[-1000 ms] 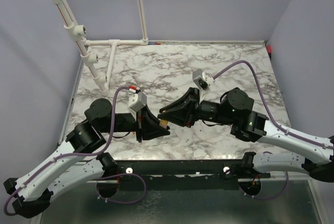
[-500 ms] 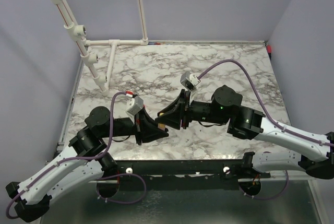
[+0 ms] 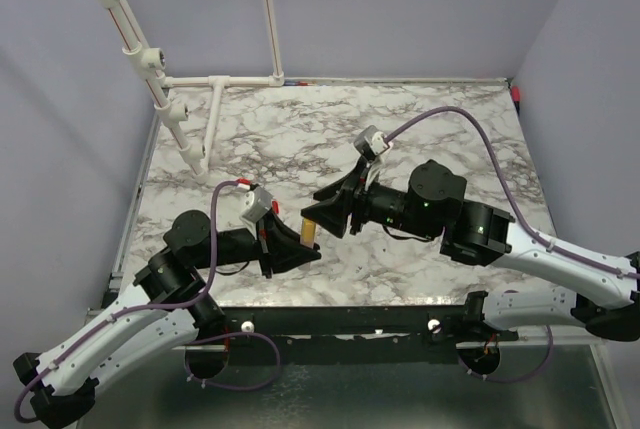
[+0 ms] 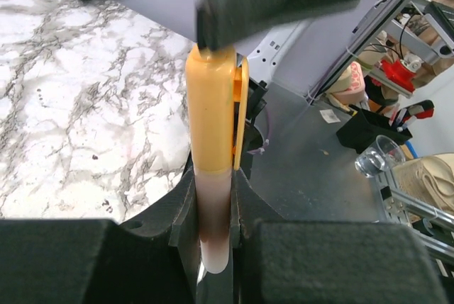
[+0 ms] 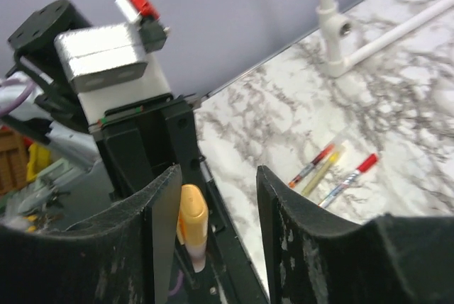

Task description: Insert the pens into the pen caps

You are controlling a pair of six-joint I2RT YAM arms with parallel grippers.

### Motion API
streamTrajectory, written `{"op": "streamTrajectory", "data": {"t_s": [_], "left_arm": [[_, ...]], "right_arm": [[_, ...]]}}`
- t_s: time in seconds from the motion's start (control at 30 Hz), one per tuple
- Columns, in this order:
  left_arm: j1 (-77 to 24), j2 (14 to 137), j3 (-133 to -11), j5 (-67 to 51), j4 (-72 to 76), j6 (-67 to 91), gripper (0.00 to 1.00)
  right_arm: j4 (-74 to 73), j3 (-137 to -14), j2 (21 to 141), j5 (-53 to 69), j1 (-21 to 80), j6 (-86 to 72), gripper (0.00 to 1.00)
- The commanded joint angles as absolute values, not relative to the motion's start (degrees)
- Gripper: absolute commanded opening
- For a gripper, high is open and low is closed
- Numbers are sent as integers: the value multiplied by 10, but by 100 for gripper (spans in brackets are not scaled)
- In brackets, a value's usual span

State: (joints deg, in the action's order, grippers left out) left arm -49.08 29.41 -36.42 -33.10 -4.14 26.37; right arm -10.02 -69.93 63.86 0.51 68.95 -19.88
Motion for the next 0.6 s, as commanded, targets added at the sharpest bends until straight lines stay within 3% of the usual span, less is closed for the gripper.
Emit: {"op": "streamTrajectory", "data": {"t_s": [0.0,0.3,0.57], "left_arm": [[-489,292,-353,-277,-63,266,0],[-489,361,-362,-118,-108,309,0],[-489,430,-362,34,-122,366,0]], "right_arm": [[-113,-715,617,-135,688,-190,52],[-238,-715,611,-392,688,-262,58],[-336,-681,607,-445,675,-344,61]]}}
